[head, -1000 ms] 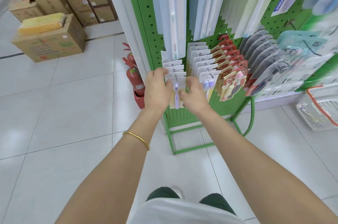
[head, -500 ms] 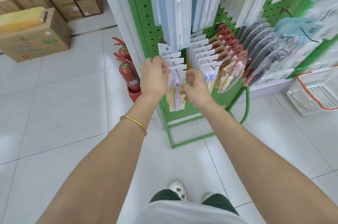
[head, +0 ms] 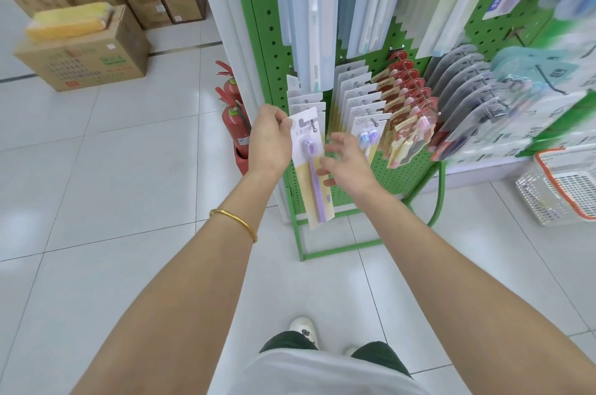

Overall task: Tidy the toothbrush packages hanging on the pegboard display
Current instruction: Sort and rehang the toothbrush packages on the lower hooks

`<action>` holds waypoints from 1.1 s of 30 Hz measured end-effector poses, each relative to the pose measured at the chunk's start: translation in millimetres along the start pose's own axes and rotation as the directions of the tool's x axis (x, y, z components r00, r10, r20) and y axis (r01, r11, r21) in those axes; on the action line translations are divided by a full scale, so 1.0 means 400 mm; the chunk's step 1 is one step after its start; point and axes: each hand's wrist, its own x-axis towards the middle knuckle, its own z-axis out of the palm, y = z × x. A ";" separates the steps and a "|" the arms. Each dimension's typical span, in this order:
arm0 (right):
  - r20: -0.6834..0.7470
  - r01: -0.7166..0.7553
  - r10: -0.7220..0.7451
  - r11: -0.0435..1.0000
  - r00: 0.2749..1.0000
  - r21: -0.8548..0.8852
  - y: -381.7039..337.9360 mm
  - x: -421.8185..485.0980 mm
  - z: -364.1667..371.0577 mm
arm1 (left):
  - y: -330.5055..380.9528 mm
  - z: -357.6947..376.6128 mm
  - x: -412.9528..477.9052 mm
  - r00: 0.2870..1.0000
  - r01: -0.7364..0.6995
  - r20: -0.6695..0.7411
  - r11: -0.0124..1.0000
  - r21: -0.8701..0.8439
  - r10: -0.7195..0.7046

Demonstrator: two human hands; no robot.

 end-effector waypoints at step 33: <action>-0.065 -0.219 0.398 0.625 0.915 0.749 0.156 -0.220 -0.229 | -0.025 0.254 -0.456 0.904 -0.093 0.419 0.996 -0.008 0.088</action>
